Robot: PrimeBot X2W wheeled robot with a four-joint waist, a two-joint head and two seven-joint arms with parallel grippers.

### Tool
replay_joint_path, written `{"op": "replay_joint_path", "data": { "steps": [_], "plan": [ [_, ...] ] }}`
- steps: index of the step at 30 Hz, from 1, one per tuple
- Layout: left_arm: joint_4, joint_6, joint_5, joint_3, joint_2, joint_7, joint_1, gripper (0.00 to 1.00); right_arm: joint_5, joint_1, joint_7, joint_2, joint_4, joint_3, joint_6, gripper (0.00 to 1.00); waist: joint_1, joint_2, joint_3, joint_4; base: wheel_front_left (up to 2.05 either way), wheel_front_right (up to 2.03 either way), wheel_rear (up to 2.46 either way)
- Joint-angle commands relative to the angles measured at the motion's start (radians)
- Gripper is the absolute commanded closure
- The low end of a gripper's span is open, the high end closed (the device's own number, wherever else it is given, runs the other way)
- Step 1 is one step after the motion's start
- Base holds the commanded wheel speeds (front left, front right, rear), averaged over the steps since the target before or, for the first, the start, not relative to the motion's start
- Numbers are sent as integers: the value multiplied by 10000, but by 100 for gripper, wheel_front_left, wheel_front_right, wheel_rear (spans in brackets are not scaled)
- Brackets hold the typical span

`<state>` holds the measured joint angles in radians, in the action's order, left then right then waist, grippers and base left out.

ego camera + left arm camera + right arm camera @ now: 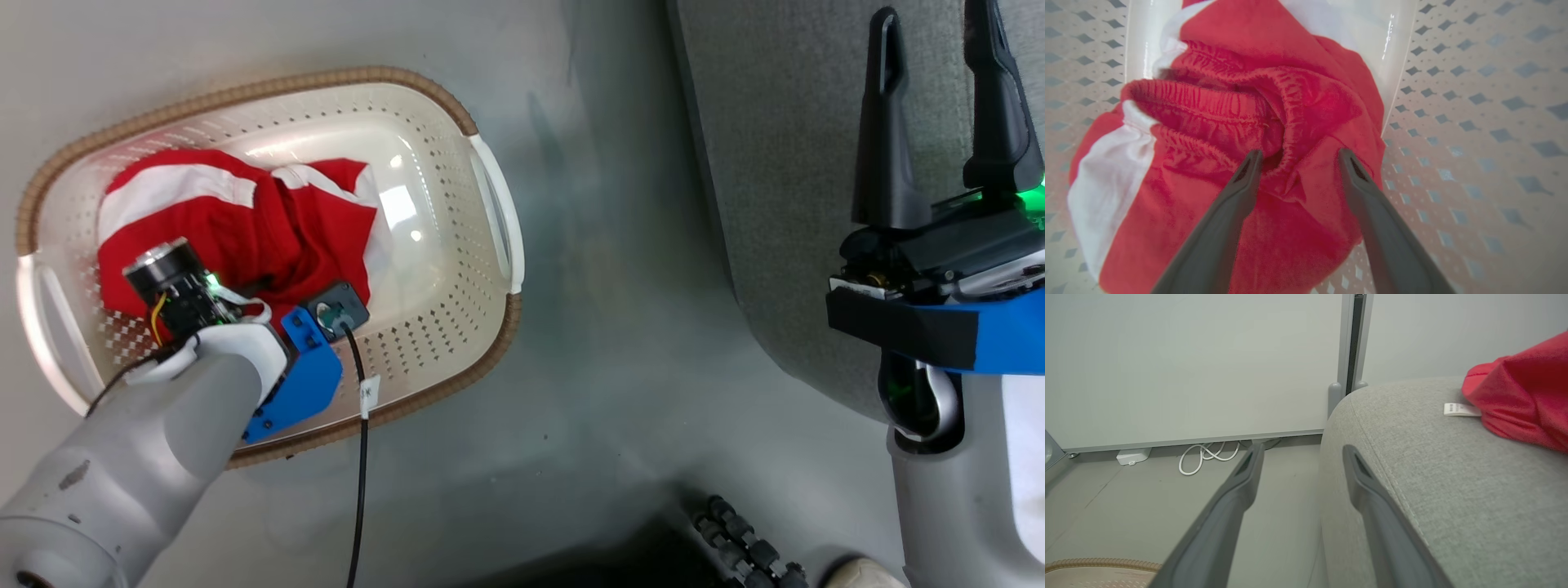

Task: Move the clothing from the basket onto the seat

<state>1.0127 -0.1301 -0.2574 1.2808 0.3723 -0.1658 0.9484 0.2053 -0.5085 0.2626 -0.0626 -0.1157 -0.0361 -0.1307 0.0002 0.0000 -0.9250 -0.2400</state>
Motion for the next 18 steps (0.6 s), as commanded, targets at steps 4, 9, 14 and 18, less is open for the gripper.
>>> {"op": "replay_joint_path", "data": {
  "steps": [4, 9, 14, 18],
  "plan": [
    [177, 2, 378, 18, 156, -20, 562, 0, 35, -177, 35, 68, -345, -48, -1, 0, -2, 0, -640, -226, 0, 0, 0],
    [622, 2, 494, 19, 134, -199, 773, 0, 9, -121, 35, 91, -662, -135, -1, 0, -2, 0, -1013, -321, 0, 0, 0],
    [989, 2, 559, 21, 26, -508, 880, 65, -30, -30, 35, 113, -867, -80, -1, 0, -2, 0, -1153, -325, 0, 0, 0],
    [998, 2, 592, 20, -147, -539, 781, 100, -67, -52, 35, 124, -865, -51, -1, 0, -2, 0, -1105, -286, 0, 0, 0]
  ]
}}
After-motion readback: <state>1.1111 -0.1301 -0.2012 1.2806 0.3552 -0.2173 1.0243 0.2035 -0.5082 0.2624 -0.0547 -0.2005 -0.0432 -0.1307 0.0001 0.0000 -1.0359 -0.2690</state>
